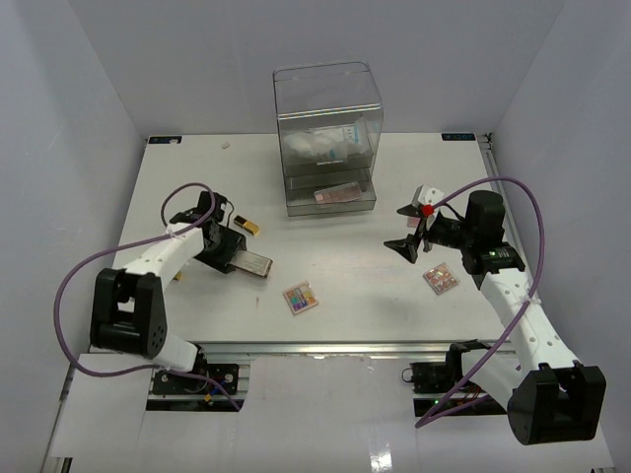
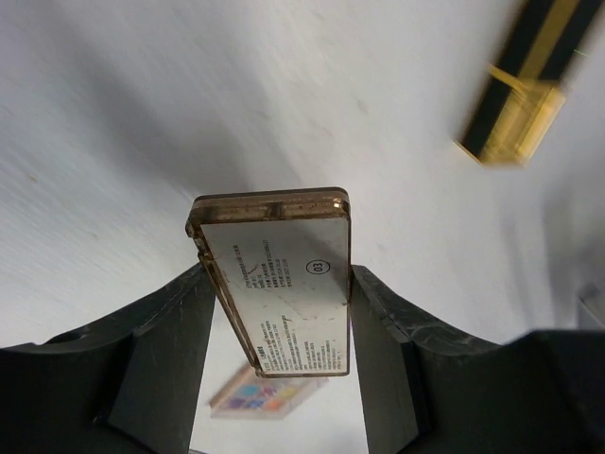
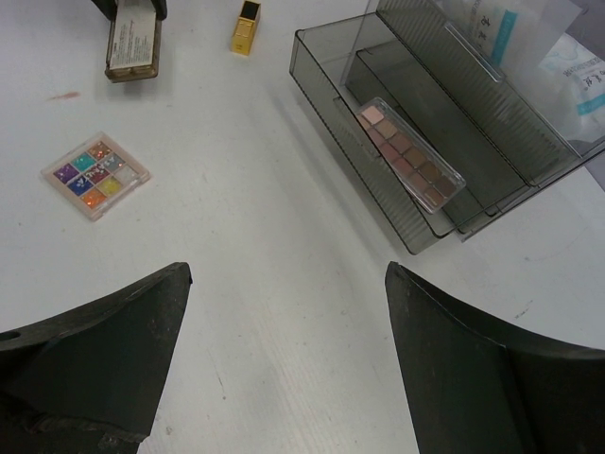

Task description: Organize the makeup

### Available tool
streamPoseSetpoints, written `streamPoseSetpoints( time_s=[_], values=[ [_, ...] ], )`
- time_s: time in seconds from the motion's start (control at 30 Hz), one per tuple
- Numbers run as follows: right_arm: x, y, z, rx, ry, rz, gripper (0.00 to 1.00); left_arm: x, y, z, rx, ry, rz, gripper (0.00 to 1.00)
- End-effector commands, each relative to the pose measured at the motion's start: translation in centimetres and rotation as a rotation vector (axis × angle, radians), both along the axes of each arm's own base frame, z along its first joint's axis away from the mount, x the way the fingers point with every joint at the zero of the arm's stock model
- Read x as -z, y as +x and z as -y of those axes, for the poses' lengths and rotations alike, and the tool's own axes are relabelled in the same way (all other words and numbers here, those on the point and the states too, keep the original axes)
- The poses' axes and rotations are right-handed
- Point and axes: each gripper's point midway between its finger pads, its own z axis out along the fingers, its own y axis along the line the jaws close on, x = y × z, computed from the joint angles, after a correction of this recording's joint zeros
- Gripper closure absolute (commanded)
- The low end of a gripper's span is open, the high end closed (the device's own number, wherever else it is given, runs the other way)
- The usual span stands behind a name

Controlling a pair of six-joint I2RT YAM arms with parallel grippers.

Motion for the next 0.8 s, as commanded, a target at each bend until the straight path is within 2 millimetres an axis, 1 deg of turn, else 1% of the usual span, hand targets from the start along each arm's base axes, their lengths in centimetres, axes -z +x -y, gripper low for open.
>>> streamPoseSetpoints(
  time_s=[0.0, 0.07, 0.17, 0.23, 0.3, 0.43, 0.53, 0.77],
  values=[
    [-0.5, 0.0, 0.0, -0.012, 0.002, 0.043, 0.10, -8.1, 2.8, 4.7, 0.074, -0.102, 0.248, 0.82],
    [-0.3, 0.0, 0.0, -0.012, 0.001, 0.041, 0.10, -10.1, 3.8, 7.1, 0.100, -0.142, 0.282, 0.81],
    [-0.2, 0.1, 0.1, -0.011, -0.001, 0.041, 0.10, -12.0, 5.5, 10.6, 0.126, -0.187, 0.307, 0.81],
    [-0.2, 0.1, 0.2, -0.010, -0.003, 0.042, 0.10, -13.4, 6.7, 12.1, 0.115, -0.213, 0.335, 0.80],
    [-0.1, 0.0, 0.2, -0.010, -0.002, 0.040, 0.10, -13.0, 8.2, 13.3, 0.082, -0.229, 0.332, 0.80],
    [-0.1, 0.0, 0.2, -0.013, -0.001, 0.041, 0.10, -13.8, 10.7, 15.7, 0.012, -0.306, 0.355, 0.80],
    [-0.1, 0.0, 0.2, -0.015, -0.002, 0.044, 0.10, -14.1, 12.3, 16.9, -0.035, -0.337, 0.361, 0.79],
    [-0.1, -0.1, 0.2, -0.018, -0.002, 0.048, 0.10, -14.4, 15.2, 17.6, -0.128, -0.367, 0.403, 0.73]
  ],
)
